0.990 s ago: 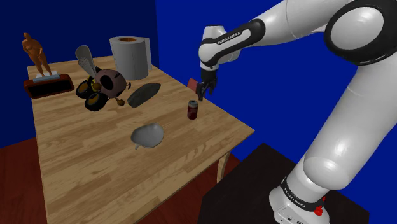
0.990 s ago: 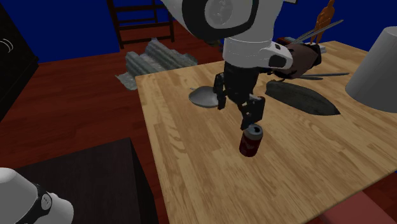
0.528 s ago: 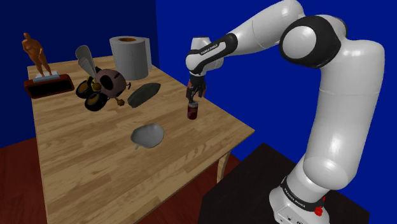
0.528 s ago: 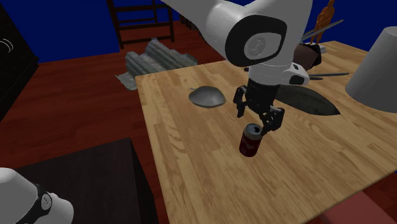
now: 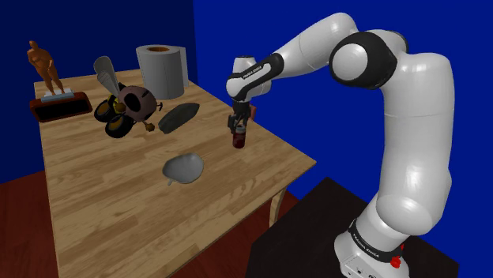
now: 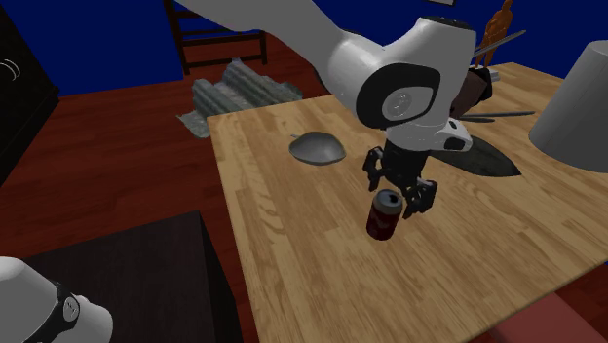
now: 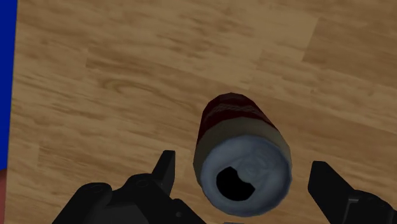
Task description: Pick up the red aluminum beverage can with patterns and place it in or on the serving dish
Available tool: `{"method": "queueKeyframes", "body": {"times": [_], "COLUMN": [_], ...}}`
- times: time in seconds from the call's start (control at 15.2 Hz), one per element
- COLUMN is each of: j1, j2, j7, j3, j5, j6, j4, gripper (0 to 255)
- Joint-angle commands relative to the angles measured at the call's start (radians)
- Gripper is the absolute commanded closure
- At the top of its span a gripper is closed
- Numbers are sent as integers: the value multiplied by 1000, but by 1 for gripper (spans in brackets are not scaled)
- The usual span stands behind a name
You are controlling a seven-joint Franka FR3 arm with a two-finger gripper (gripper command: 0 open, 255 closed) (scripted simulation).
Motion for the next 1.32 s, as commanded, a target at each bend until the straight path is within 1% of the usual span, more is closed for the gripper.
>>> {"method": "queueKeyframes", "body": {"times": [0.0,0.53,0.59,1.19,1.25], "j1": [0,0,0,0,0], "j2": [20,20,20,20,12], "j7": [-1,-1,-1,-1,0], "j3": [1,1,1,1,0], "j5": [1,1,1,1,1], "j6": [27,27,27,27,16], "j4": [-7,-7,-7,-7,-4], "gripper": [0,0,255,255,255]}}
